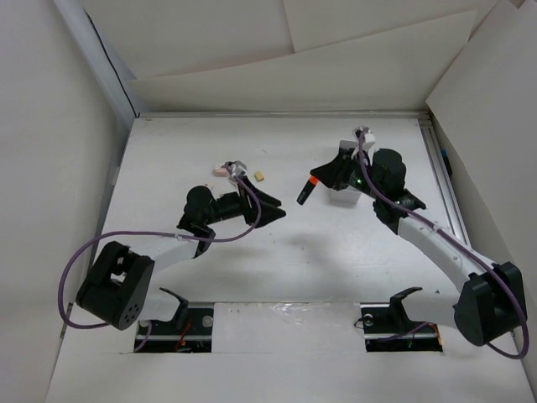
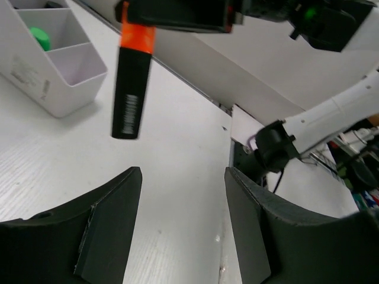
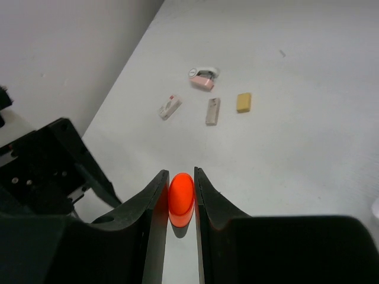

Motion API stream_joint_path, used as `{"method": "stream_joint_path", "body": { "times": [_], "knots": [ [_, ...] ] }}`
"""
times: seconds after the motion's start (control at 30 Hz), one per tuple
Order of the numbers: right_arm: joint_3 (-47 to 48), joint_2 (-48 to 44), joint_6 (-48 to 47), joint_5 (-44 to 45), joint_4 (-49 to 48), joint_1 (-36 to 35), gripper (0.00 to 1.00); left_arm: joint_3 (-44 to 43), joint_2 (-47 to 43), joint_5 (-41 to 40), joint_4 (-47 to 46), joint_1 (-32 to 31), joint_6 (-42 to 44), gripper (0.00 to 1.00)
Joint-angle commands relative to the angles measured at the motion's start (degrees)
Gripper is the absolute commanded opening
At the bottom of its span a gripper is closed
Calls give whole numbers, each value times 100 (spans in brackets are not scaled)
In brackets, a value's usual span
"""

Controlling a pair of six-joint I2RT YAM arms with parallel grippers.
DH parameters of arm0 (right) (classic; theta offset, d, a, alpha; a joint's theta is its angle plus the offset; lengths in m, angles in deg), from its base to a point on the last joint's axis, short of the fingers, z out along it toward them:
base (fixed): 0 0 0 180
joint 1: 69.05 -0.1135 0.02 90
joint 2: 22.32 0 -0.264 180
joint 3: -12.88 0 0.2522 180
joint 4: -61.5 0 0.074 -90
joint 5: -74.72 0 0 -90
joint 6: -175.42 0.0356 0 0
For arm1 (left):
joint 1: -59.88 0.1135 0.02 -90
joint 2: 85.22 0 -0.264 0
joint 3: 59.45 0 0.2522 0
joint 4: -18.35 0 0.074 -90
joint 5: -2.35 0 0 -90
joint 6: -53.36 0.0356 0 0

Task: Sort the stationery into containers
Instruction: Place the pen in the storage box.

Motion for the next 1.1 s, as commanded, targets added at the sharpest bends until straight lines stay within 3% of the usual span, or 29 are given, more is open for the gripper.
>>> {"method": "stream_joint_path", "body": {
  "times": [0.0,0.03,0.17,0.23,0.4,0.6,0.77,0.83,0.87,0.93,1.07],
  "knots": [
    [-17,-153,38,650,-186,182,6,-16,310,1097,-1258,-14,-416,55],
    [-17,-206,99,800,-185,296,6,-16,424,1229,-1425,-14,-670,55],
    [88,-328,293,2046,96,402,6,-16,1066,1819,-3722,-14,-1959,49],
    [141,-381,354,2722,263,402,6,-16,1451,1889,-4141,-14,-2262,48],
    [264,-321,355,3393,334,464,6,-95,1876,1890,-5057,-14,-2887,45],
    [326,-48,355,3745,386,525,6,-95,1525,1688,-3882,39,-1950,45],
    [440,241,355,4237,439,525,6,-156,901,1214,-1643,-22,-621,45],
    [440,312,355,4613,491,525,4,-226,541,610,-921,-22,-200,45],
    [501,312,407,4729,492,578,4,-357,383,198,353,-22,472,45],
    [563,444,408,5001,545,578,4,-525,-64,-1343,1451,-84,934,45],
    [782,725,460,5431,597,630,4,-245,-699,-2185,1632,-84,1068,47]
  ]
}}
